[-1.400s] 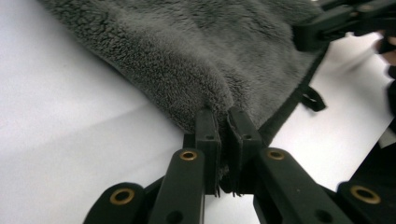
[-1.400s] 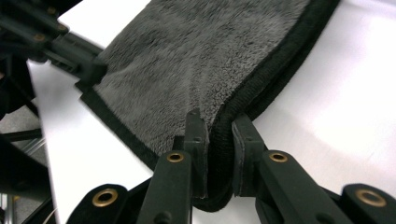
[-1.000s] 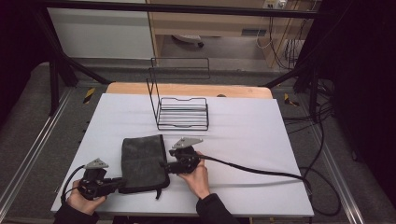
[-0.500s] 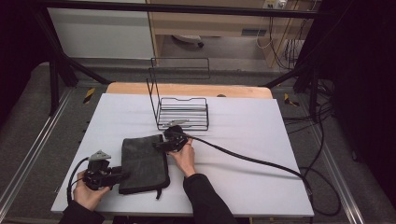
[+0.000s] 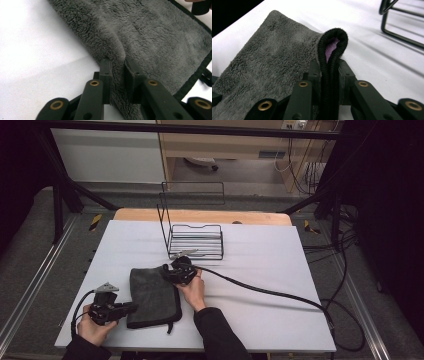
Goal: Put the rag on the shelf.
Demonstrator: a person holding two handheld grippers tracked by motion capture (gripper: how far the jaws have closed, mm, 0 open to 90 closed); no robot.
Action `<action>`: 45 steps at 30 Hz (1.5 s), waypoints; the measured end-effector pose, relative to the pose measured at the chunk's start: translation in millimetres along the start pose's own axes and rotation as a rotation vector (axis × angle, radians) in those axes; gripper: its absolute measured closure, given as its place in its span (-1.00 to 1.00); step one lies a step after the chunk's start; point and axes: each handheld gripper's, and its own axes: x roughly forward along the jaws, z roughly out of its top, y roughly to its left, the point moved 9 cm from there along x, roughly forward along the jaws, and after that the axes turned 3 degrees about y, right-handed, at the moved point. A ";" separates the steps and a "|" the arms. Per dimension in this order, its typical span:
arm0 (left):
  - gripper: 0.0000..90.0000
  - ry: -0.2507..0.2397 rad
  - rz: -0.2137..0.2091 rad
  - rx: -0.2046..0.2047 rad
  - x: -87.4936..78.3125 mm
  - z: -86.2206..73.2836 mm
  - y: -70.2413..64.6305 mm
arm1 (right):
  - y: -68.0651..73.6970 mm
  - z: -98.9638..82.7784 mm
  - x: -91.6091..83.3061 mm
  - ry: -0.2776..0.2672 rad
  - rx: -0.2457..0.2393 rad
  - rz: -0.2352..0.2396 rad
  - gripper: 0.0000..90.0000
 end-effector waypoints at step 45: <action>-0.63 -0.146 0.074 0.116 31.0 104.2 2.6 | -38.4 -64.4 -142.4 -0.117 -0.025 -0.039 -0.95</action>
